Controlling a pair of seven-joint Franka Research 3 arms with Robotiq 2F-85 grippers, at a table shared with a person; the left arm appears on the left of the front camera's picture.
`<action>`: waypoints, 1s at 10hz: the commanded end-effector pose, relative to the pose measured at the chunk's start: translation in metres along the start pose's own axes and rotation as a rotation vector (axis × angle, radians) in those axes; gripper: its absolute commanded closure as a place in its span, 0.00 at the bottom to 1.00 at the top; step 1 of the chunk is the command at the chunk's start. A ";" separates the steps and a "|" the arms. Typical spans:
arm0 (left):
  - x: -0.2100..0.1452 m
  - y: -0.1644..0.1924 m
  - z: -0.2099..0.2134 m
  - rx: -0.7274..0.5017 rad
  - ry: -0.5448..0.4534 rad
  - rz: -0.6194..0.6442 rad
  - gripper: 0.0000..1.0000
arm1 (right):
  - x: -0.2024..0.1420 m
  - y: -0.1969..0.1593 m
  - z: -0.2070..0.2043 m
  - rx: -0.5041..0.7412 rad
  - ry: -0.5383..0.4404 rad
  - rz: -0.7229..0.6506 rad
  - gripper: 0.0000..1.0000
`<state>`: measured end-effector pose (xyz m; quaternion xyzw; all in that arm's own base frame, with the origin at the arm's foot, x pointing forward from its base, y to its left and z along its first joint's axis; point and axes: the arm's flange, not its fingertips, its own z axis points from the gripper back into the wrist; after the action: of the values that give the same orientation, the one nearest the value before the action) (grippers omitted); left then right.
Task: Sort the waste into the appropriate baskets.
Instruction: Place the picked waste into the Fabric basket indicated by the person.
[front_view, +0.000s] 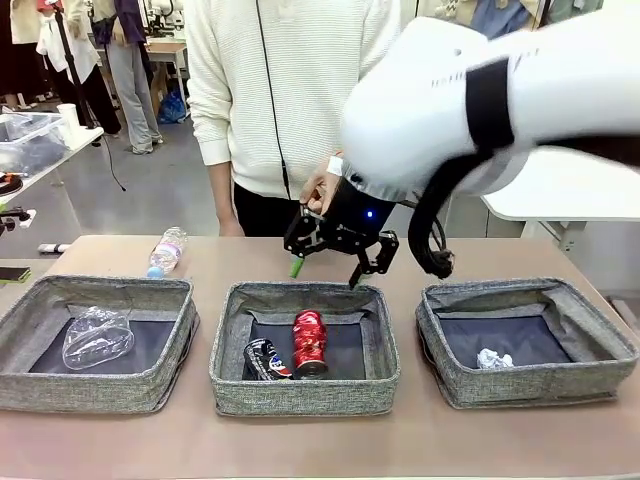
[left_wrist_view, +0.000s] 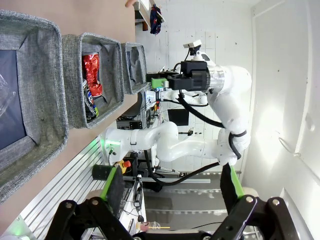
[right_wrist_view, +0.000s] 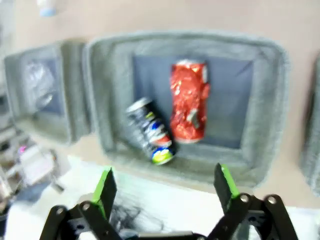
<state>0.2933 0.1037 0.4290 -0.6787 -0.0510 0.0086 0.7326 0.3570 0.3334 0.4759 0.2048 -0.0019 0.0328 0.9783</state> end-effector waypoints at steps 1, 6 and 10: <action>-0.003 -0.002 0.000 -0.002 0.000 0.000 0.00 | 0.005 -0.027 0.045 0.426 0.274 0.079 0.00; -0.003 -0.002 0.000 -0.002 0.000 0.000 0.00 | -0.041 -0.212 0.115 1.118 0.033 0.005 0.00; -0.003 -0.002 0.000 -0.002 0.000 0.000 0.00 | -0.098 -0.319 0.098 1.161 -0.323 -0.250 0.00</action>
<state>0.2932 0.1042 0.4291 -0.6787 -0.0514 0.0091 0.7326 0.3395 -0.0384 0.4817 0.7007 -0.0802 -0.0985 0.7020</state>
